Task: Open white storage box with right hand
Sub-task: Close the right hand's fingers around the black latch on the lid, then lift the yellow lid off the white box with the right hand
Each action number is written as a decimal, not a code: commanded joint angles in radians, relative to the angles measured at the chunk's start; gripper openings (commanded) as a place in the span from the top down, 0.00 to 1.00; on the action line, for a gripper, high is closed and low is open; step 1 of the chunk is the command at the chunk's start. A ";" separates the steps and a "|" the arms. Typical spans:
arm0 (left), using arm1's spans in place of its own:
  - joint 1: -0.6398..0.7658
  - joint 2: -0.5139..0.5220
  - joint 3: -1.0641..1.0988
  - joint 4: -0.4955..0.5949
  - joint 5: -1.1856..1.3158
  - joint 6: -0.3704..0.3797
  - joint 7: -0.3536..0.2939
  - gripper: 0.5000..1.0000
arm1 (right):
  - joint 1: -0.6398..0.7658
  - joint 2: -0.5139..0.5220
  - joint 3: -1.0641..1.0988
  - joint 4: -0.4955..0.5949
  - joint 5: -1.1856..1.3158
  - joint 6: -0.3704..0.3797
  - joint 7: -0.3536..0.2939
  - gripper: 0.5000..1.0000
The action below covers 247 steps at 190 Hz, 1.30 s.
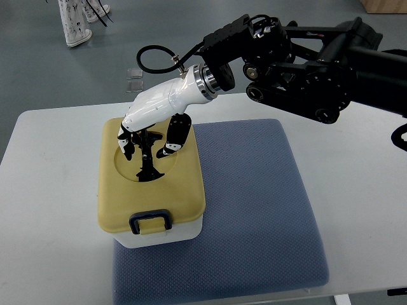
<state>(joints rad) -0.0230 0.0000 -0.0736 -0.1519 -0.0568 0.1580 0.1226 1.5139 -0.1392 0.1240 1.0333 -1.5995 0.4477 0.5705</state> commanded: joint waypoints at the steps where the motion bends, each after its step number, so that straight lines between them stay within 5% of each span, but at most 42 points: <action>1: 0.000 0.000 0.000 0.000 0.000 0.000 0.000 0.00 | -0.001 0.001 0.002 0.001 0.003 0.000 0.002 0.71; 35: 0.000 0.000 0.000 0.000 0.000 0.000 0.000 0.00 | -0.006 0.003 0.002 0.001 0.004 0.000 0.002 0.73; 121: 0.000 0.000 0.000 0.000 0.000 0.000 0.000 0.00 | -0.006 0.009 0.005 0.001 0.004 -0.001 0.005 0.98; 247: 0.000 0.000 0.000 0.000 0.000 0.000 0.000 0.00 | 0.005 -0.011 0.135 -0.009 0.026 0.012 0.011 0.99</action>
<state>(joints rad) -0.0231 0.0000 -0.0736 -0.1519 -0.0568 0.1580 0.1229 1.5179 -0.1348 0.2261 1.0317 -1.5746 0.4585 0.5815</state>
